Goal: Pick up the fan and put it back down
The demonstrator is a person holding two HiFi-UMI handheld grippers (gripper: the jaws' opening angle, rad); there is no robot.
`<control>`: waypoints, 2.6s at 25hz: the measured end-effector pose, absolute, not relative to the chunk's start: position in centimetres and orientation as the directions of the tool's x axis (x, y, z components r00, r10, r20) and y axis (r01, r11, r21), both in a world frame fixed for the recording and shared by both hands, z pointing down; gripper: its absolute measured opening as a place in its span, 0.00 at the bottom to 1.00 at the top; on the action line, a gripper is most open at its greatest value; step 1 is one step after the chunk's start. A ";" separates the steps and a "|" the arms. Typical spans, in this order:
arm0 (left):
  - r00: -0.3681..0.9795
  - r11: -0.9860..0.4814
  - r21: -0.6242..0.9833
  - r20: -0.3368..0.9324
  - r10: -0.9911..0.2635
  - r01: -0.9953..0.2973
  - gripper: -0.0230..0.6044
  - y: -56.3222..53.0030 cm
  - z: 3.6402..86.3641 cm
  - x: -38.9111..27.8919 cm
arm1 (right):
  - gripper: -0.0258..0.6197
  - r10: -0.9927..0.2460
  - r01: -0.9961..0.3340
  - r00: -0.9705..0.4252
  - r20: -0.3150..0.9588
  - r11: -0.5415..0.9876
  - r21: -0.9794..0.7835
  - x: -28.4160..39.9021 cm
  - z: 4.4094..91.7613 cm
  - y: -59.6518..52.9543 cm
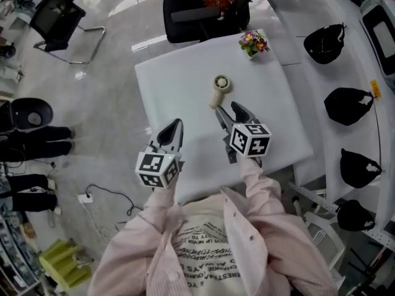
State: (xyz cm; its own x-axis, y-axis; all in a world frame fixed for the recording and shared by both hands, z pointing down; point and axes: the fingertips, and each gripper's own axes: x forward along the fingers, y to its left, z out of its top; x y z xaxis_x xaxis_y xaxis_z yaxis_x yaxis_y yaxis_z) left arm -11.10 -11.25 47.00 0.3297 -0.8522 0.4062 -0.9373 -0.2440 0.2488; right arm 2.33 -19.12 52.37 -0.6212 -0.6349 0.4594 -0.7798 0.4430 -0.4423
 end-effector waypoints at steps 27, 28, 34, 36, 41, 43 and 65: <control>0.424 -0.284 0.335 0.491 -0.761 -0.898 0.04 -18.8 55.0 -11.4 | 0.39 -0.596 -0.921 -0.339 0.728 0.053 -0.385 -0.3 63.2 -25.3; 0.428 -0.286 0.339 0.492 -0.758 -0.896 0.04 -18.9 55.2 -11.6 | 0.39 -0.594 -0.929 -0.320 0.738 0.042 -0.368 -0.3 63.5 -25.3; 0.439 -0.284 0.358 0.497 -0.749 -0.890 0.04 -19.5 56.2 -12.4 | 0.39 -0.585 -0.959 -0.231 0.777 0.001 -0.284 -0.3 64.8 -25.7; 0.441 -0.287 0.358 0.496 -0.748 -0.888 0.04 -19.6 56.4 -12.5 | 0.39 -0.580 -0.966 -0.203 0.789 -0.013 -0.258 -0.4 65.2 -25.7; 0.440 -0.278 0.367 0.498 -0.747 -0.888 0.04 -19.5 56.6 -12.9 | 0.36 -0.566 -0.979 -0.136 0.813 -0.046 -0.196 -0.3 65.8 -25.8; 0.435 -0.270 0.369 0.502 -0.747 -0.889 0.04 -19.4 56.8 -13.1 | 0.36 -0.554 -0.985 -0.110 0.825 -0.052 -0.166 -0.3 66.1 -25.9; 0.438 -0.284 0.355 0.504 -0.744 -0.891 0.04 -17.1 56.4 -12.7 | 0.33 -0.569 -0.990 -0.125 0.813 0.015 -0.142 0.4 65.2 -24.8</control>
State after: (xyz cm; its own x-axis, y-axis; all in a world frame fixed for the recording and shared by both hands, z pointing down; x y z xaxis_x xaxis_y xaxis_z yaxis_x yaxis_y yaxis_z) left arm -12.71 -17.10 56.41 0.4382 -0.7440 0.5043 -0.8908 -0.2843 0.3545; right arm 0.42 -24.83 65.25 -0.1251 -0.5690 0.8128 -0.9898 0.0150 -0.1419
